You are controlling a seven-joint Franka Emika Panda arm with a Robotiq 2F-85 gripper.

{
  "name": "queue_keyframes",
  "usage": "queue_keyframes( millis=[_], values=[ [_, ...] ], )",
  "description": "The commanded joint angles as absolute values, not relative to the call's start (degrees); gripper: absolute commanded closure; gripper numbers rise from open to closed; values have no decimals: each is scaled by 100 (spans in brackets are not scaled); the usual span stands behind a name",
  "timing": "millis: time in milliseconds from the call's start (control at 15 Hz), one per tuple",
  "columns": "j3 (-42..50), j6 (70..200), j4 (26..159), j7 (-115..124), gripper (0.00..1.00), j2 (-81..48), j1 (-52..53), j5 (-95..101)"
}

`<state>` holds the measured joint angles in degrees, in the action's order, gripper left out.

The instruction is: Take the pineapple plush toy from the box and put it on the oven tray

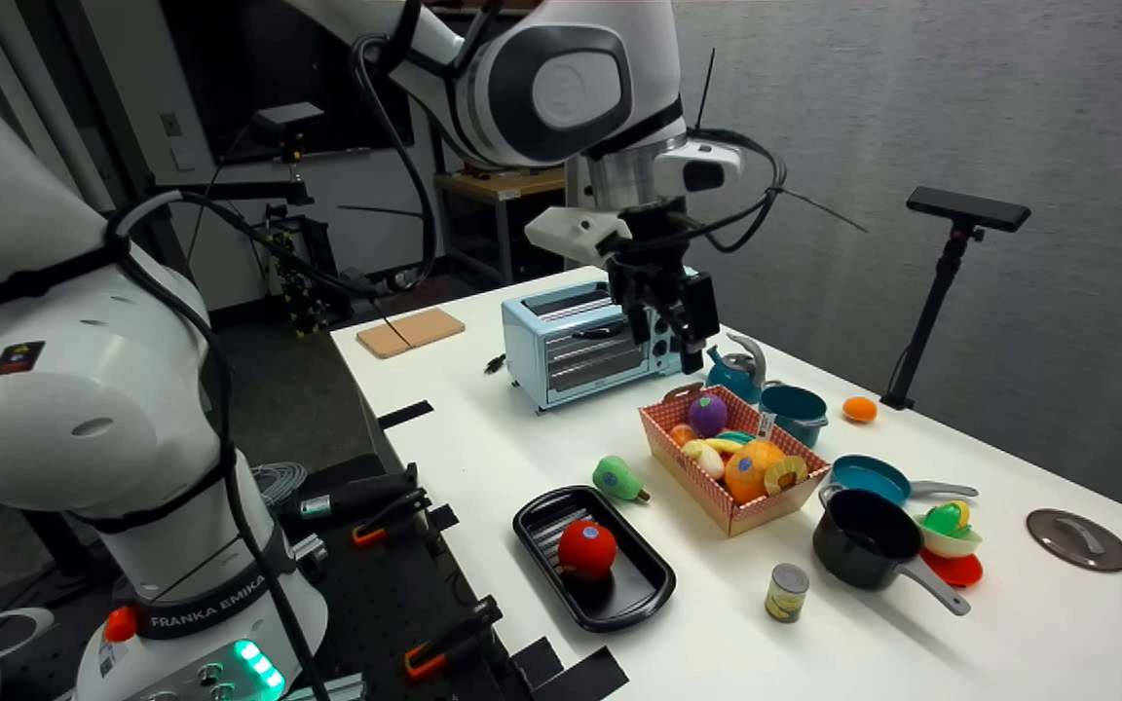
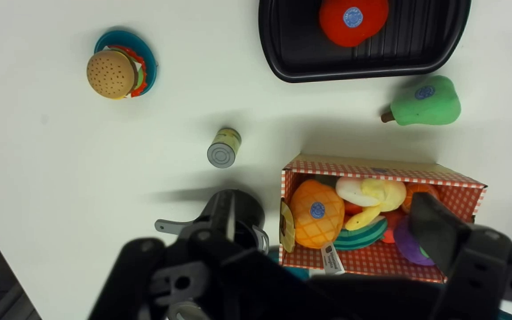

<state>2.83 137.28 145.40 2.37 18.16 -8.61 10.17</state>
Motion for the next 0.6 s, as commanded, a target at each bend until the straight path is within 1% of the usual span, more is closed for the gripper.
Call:
queue_keyframes(
  millis=[0,533],
  values=[
    [361,13611,14427,227,0,1730,-835,979],
    [532,12938,14051,-397,0,1279,-665,406]
  ],
)
